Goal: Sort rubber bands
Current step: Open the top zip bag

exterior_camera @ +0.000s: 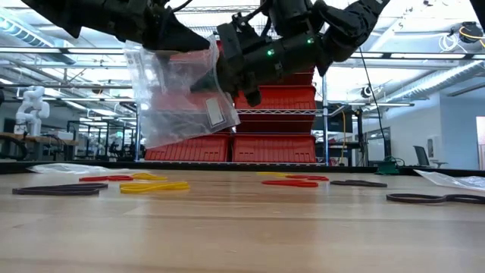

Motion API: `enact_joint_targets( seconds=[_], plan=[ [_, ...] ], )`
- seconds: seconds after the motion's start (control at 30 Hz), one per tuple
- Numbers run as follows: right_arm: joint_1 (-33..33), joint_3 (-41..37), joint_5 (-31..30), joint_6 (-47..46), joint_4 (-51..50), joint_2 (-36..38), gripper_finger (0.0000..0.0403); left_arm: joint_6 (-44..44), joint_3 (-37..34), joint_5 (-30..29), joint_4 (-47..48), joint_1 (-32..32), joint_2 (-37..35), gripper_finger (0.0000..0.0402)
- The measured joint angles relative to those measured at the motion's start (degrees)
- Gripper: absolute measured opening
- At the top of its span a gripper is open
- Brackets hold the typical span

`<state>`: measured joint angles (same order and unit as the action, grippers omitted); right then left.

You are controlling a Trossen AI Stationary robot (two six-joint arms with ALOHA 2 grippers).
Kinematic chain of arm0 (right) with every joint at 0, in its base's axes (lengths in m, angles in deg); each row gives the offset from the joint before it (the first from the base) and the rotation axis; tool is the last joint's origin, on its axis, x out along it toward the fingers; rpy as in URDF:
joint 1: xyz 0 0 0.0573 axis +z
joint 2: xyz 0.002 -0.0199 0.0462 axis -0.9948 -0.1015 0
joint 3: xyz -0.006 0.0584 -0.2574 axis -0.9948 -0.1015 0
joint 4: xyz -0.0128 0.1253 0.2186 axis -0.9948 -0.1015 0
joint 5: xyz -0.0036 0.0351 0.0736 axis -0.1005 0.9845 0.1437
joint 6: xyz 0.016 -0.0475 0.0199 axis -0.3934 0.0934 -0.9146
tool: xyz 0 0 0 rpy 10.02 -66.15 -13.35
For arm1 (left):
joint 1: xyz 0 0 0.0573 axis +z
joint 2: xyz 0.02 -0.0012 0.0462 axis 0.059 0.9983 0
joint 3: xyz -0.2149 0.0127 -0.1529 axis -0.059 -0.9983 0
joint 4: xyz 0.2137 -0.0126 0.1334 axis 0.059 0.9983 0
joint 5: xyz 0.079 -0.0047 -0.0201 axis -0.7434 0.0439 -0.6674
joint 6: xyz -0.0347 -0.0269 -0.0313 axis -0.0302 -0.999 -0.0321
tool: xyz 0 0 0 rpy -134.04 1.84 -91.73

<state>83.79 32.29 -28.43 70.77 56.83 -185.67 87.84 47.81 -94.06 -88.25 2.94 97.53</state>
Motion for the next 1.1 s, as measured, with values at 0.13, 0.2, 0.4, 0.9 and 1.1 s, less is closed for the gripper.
enact_joint_targets(
  seconds=[0.13,0.2,0.4,0.9,1.1],
  plan=[
    [0.6,0.0,0.1,0.8,1.2,2.1,0.0000,0.0,0.0,0.0,-0.4,-0.5,0.0,0.0000],
    [0.6,0.0,0.5,0.5,1.2,2.1,0.0002,0.0,0.0,0.0,-0.5,-0.5,0.0,0.0000],
    [0.3,0.0,-0.2,-0.9,1.5,1.0,0.0064,-0.1,0.0,0.0,-1.3,-0.5,0.0,0.0000],
    [0.3,0.0,10.8,-7.1,0.1,1.0,0.0173,0.0,0.0,0.0,-1.5,-0.8,0.0,0.0000],
    [0.3,0.0,2.7,-3.8,5.1,1.0,0.0171,0.0,0.0,0.0,-1.8,-0.8,0.0,0.0000]
  ],
)
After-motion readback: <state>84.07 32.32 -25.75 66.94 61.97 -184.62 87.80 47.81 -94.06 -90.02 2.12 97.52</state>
